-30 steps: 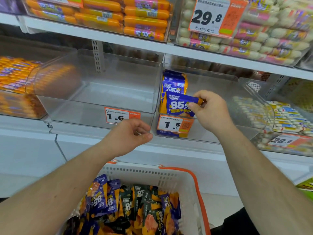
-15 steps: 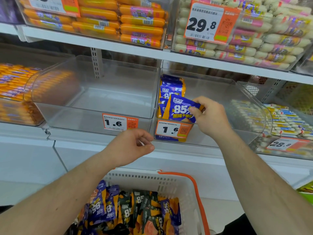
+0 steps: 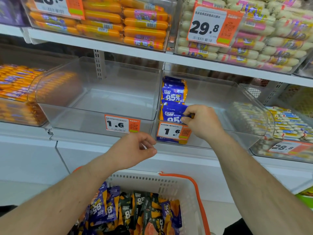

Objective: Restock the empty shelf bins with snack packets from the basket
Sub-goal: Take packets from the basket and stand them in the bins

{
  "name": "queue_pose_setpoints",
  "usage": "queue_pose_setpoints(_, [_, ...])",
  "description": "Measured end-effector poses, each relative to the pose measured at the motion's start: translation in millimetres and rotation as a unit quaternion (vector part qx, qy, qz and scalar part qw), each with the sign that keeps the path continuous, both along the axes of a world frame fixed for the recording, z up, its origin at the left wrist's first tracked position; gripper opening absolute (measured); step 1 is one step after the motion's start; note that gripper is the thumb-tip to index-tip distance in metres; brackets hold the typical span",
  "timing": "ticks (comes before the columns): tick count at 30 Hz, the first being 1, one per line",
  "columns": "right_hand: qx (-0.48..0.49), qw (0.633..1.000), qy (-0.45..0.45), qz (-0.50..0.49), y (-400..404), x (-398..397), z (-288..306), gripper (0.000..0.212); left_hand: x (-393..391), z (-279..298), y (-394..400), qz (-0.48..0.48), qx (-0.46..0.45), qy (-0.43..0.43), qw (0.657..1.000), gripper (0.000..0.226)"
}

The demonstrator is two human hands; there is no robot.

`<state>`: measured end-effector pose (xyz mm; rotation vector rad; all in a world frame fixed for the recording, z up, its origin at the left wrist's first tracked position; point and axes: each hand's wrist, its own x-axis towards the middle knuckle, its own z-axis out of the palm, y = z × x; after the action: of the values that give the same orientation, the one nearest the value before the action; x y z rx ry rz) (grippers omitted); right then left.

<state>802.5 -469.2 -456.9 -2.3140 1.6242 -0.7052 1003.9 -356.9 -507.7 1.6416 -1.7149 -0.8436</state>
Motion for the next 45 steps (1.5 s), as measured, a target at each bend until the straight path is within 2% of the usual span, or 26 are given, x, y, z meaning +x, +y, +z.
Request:
queue_pose_setpoints(2, [0.026, 1.0, -0.002, 0.009, 1, -2, 1, 0.009, -1, 0, 1, -0.004, -0.012, -0.014, 1.0, 0.017])
queue_pose_setpoints(3, [0.037, 0.999, -0.036, 0.002, 2, -3, 4, 0.011, -1, 0, 1, -0.004, -0.019, -0.019, 1.0, 0.017])
queue_pose_setpoints(5, [0.044, 0.977, -0.202, -0.046, -5, -7, 14, 0.024, -1, 3, 0, 0.002, -0.042, -0.031, 0.999, 0.018])
queue_pose_setpoints(7, [0.097, 0.934, -0.326, -0.112, -26, -7, 26, 0.036, -2, 8, -8, 0.012, -0.102, -0.056, 0.993, 0.018])
queue_pose_setpoints(9, [0.234, 0.914, -0.303, -0.136, -53, -4, 26, 0.045, -6, 19, -21, 0.019, -0.196, -0.099, 0.975, 0.022])
queue_pose_setpoints(11, [0.367, 0.882, -0.27, -0.119, -78, -3, 14, 0.065, -13, 36, -39, 0.013, -0.287, -0.15, 0.946, 0.029])
queue_pose_setpoints(12, [0.414, 0.863, -0.265, -0.115, -88, -2, 7, 0.078, -16, 44, -49, 0.009, -0.324, -0.184, 0.928, 0.036])
queue_pose_setpoints(13, [0.449, 0.846, -0.27, -0.105, -96, -1, 0, 0.081, -19, 51, -59, 0.008, -0.34, -0.225, 0.913, 0.042])
queue_pose_setpoints(16, [0.475, 0.826, -0.291, -0.083, -97, 7, -4, 0.062, -29, 70, -80, -0.012, -0.289, -0.344, 0.893, 0.057])
queue_pose_setpoints(19, [0.493, 0.797, -0.342, -0.068, -103, 8, -11, 0.068, -34, 74, -97, -0.041, -0.209, -0.43, 0.877, 0.071])
queue_pose_setpoints(21, [0.503, 0.783, -0.362, -0.046, -107, 4, -16, 0.065, -36, 74, -105, -0.061, -0.16, -0.462, 0.87, 0.075])
queue_pose_setpoints(24, [0.493, 0.797, -0.348, -0.026, -107, -1, -19, 0.064, -36, 75, -111, -0.073, -0.132, -0.478, 0.865, 0.076])
queue_pose_setpoints(27, [0.481, 0.81, -0.334, 0.016, -113, -6, -20, 0.083, -35, 77, -116, -0.079, -0.135, -0.47, 0.868, 0.078])
queue_pose_setpoints(31, [0.486, 0.801, -0.336, 0.097, -111, -12, -19, 0.087, -34, 78, -120, -0.093, -0.129, -0.454, 0.877, 0.076])
queue_pose_setpoints(33, [0.49, 0.8, -0.316, 0.142, -111, -21, -21, 0.096, -34, 79, -121, -0.092, -0.127, -0.449, 0.88, 0.075])
queue_pose_setpoints(36, [0.502, 0.793, -0.264, 0.223, -114, -34, -26, 0.11, -37, 78, -123, -0.081, -0.13, -0.481, 0.863, 0.07])
queue_pose_setpoints(40, [0.488, 0.823, -0.158, 0.246, -113, -40, -21, 0.114, -46, 83, -128, -0.077, -0.119, -0.532, 0.835, 0.062])
queue_pose_setpoints(42, [0.479, 0.838, -0.102, 0.242, -110, -37, -16, 0.112, -49, 87, -131, -0.089, -0.098, -0.533, 0.836, 0.059])
queue_pose_setpoints(45, [0.479, 0.843, -0.069, 0.233, -110, -33, -13, 0.11, -51, 94, -137, -0.103, -0.044, -0.523, 0.845, 0.058])
